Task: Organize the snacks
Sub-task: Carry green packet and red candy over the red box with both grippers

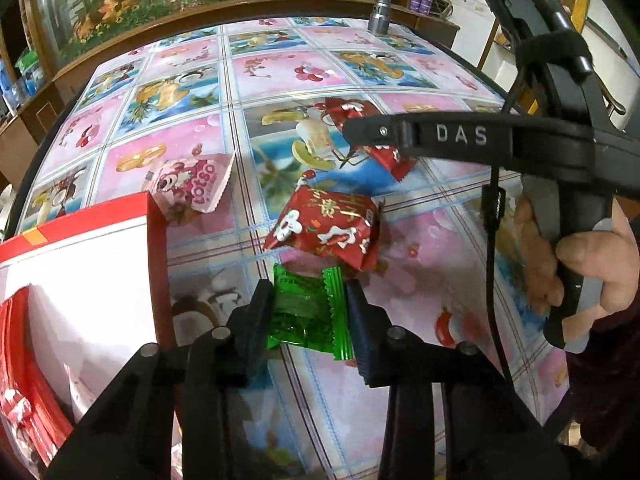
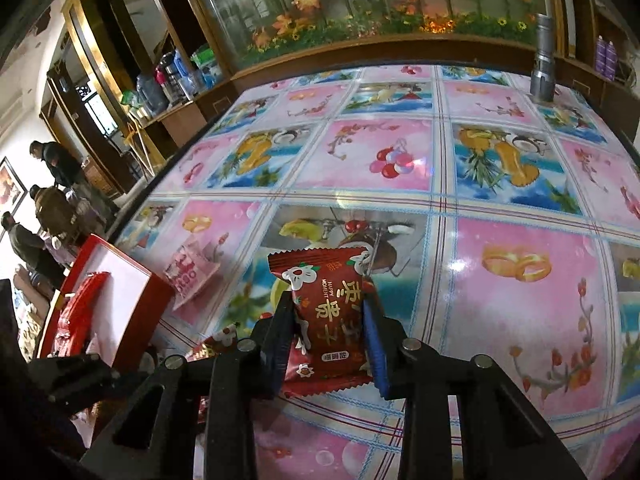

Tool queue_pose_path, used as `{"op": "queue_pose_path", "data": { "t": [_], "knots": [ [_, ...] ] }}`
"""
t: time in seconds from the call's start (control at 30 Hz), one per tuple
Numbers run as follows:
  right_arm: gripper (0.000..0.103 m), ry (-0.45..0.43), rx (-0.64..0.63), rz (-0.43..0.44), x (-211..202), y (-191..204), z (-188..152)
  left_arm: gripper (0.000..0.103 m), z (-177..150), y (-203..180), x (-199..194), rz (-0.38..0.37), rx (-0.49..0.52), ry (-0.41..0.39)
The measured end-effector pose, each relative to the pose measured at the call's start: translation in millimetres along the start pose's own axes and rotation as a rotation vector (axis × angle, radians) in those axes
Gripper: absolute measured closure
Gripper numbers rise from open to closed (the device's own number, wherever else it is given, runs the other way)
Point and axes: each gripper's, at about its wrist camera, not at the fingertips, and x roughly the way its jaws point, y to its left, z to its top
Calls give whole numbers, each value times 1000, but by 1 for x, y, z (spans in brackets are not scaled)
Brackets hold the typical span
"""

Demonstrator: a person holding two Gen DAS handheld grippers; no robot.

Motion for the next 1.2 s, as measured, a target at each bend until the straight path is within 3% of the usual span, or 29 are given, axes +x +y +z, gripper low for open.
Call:
{"op": "queue_pose_path", "data": {
  "t": [0.27,0.67,0.9,1.2],
  "knots": [
    [70,-17,34,43,-4,-4,2,69,-11,3,-15,-23,-48,-26],
    [70,-97,10,113,-21,7,4,69,-22,4,-61,-34,-75,-134],
    [70,-119,-33,152,-24,21,1,69,-33,27,-100,8,-130,-215],
    [70,-46,-46,320,-14,50,-11,69,-54,67,-136,76,-221,-291]
  ]
}}
